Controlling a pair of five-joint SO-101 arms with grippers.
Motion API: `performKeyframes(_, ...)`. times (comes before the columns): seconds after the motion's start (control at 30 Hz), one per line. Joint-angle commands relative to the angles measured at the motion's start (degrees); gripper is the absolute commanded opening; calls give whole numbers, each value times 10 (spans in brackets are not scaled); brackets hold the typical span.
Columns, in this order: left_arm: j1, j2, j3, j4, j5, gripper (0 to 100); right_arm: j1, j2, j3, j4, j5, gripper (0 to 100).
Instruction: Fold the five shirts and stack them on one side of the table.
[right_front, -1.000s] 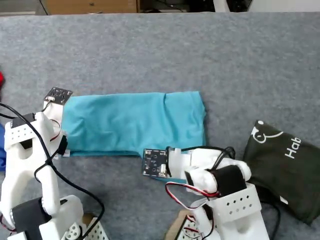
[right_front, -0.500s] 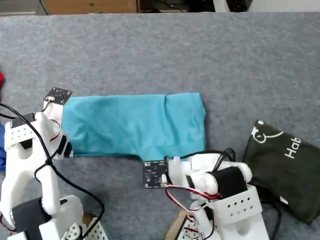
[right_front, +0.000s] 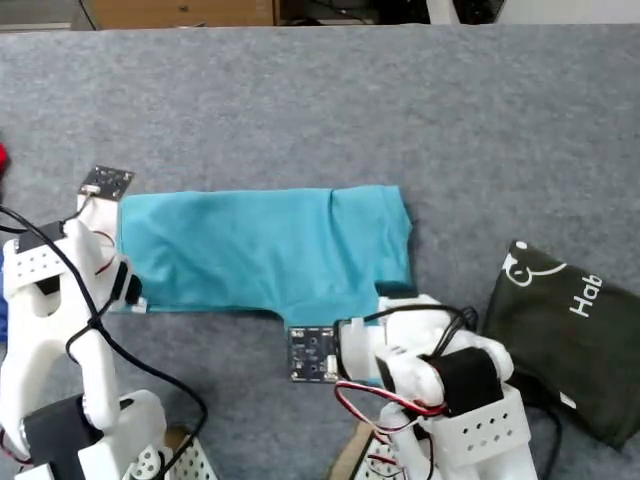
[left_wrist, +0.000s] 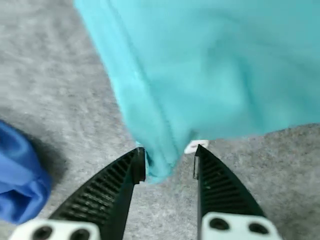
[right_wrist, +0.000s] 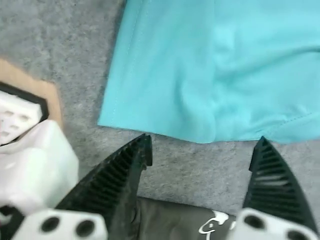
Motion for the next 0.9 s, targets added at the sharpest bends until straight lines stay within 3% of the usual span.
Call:
performKeyframes(0.0,-19,-19,-44,-1,5,116,30,3,-15,-62,4,155)
performKeyframes(0.07,-31,-19,-59,0,5,13,45,9,-15,-95,4,0)
performKeyframes(0.13,-39,-17,-70,-1,6,34,52,30,-16,-132,-2,55)
performKeyframes(0.23,-30,-14,-95,-3,29,22,60,86,-34,-206,-34,23)
performKeyframes(0.47,44,-18,-142,-37,223,19,60,335,-162,-337,-136,8)
performKeyframes(0.63,103,-14,-164,18,213,19,61,503,-295,-345,-183,8)
performKeyframes(0.87,90,-18,-168,33,172,19,108,700,-420,-389,-191,8)
